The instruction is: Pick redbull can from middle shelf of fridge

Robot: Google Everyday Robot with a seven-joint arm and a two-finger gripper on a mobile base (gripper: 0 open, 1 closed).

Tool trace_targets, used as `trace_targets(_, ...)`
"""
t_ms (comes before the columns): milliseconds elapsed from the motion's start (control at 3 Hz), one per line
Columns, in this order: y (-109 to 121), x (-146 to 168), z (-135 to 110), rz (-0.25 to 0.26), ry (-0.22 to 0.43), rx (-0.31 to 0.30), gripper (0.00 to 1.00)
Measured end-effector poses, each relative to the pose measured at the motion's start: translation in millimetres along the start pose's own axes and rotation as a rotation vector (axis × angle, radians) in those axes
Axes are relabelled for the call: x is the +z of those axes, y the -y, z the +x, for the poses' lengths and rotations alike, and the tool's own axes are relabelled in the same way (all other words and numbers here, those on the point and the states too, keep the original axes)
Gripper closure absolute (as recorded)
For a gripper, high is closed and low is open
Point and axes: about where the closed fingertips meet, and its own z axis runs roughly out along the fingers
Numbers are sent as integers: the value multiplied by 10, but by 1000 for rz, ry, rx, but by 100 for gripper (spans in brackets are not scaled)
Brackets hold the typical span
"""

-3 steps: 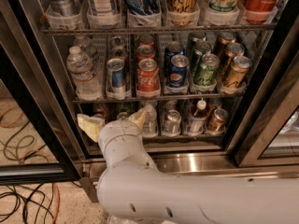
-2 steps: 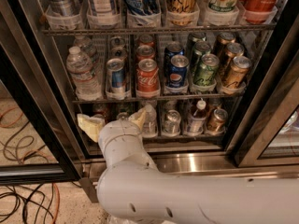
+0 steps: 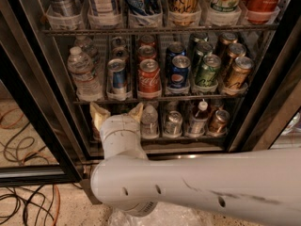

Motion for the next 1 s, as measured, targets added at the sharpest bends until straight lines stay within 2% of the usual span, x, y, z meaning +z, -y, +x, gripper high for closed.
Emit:
trace_targets(333,26,80,-18,57,45,7,22)
trace_targets(667,24,54,-98,101,99,3,40)
trace_targets(1000,-28,-6,-202,116,141,-9,41)
